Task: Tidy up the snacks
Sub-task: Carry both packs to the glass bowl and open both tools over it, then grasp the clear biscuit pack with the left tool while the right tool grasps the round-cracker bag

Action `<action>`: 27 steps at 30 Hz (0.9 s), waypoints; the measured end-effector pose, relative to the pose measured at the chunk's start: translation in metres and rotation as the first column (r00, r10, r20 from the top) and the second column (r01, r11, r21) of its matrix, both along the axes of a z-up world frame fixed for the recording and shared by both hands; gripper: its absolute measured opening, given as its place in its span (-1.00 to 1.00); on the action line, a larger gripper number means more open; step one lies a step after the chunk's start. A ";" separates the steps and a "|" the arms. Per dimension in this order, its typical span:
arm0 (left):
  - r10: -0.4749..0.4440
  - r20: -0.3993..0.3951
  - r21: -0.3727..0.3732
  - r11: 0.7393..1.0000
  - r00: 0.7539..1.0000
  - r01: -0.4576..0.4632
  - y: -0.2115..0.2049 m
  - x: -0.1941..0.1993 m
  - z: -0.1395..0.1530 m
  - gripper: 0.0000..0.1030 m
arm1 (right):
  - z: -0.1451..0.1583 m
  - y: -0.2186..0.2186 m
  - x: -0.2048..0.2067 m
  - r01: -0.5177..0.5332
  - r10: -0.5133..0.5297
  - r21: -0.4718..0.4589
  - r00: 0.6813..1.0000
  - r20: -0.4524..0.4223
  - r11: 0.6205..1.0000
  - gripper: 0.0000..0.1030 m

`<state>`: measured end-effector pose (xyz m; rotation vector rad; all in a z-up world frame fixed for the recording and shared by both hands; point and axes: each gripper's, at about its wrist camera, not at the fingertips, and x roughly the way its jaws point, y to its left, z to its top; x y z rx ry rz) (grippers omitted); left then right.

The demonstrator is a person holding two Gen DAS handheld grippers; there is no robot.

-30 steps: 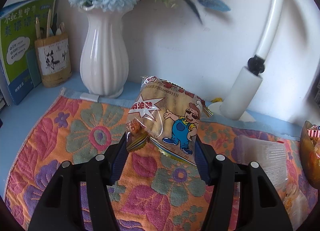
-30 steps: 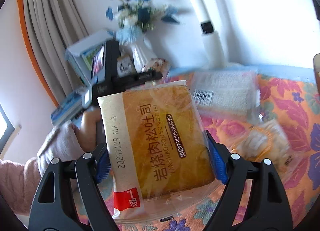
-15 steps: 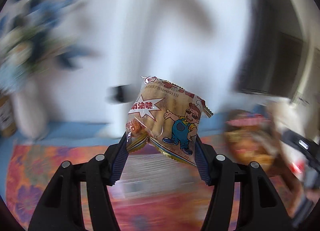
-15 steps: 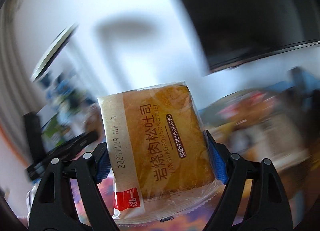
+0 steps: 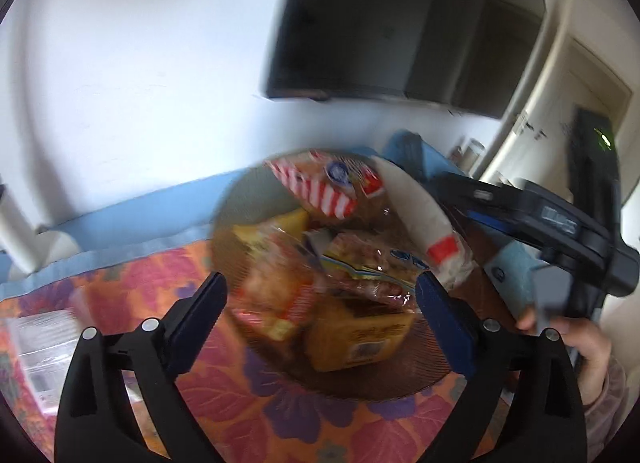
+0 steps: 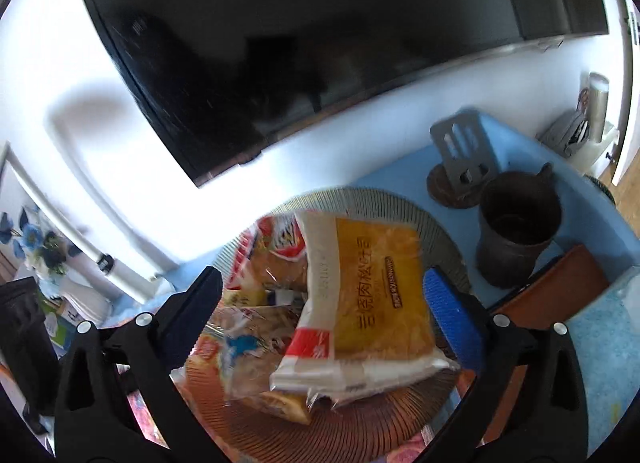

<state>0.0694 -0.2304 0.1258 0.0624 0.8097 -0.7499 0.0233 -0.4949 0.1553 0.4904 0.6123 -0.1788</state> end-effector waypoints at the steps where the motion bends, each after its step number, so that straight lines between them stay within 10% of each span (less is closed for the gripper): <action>1: 0.041 0.022 0.005 0.999 0.999 -0.041 0.014 0.002 0.006 0.90 | 0.008 0.008 -0.006 -0.017 0.018 -0.008 0.999 0.031 1.000 0.94; 7: 0.311 0.160 0.013 0.948 0.937 -0.317 0.114 0.022 0.043 0.90 | 0.024 0.086 -0.012 -0.296 0.301 -0.072 0.950 0.081 0.953 0.94; 15: 0.518 -0.013 0.078 0.853 0.855 -0.515 0.233 0.056 -0.014 0.90 | -0.067 0.226 0.018 -0.652 0.627 -0.137 0.757 -0.184 0.746 0.94; 27: 0.453 -0.128 0.117 0.890 0.882 -0.440 0.208 0.060 -0.100 0.90 | -0.134 0.254 0.040 -0.691 0.626 -0.131 0.707 -0.329 0.711 0.94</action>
